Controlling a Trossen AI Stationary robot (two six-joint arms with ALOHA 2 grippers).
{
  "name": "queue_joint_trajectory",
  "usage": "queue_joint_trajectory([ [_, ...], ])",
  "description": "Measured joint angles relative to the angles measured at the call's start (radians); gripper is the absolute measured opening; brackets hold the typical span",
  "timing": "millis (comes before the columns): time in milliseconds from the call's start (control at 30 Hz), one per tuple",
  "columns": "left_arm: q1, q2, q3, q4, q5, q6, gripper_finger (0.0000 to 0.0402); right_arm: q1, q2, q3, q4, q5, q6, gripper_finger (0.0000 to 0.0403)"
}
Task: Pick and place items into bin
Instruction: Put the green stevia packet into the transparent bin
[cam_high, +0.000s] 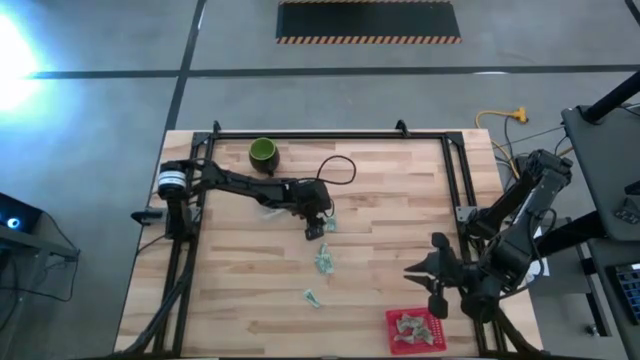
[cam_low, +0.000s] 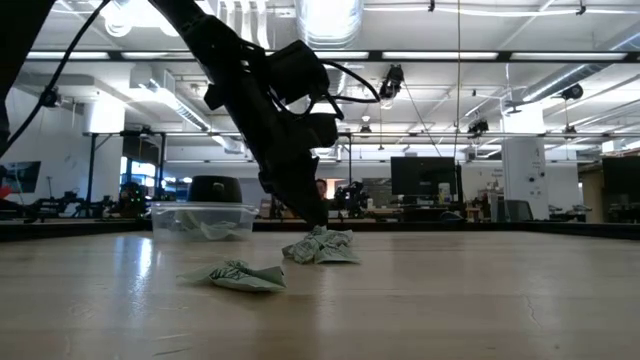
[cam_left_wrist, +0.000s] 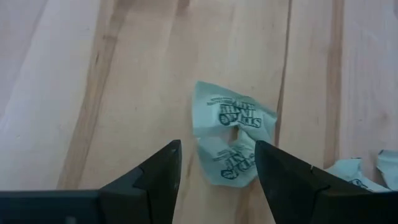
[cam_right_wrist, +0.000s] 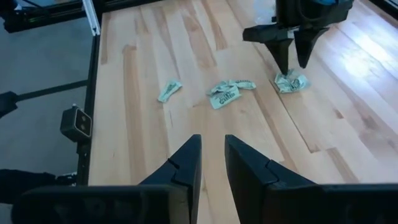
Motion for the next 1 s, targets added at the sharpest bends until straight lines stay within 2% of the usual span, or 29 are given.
queue_joint_trajectory([
  [1000, -0.022, 0.018, -0.017, 0.002, 0.000, 0.027, 0.0187, -0.002, 0.007, -0.008, -0.021, 0.054, -0.005, 0.0059],
])
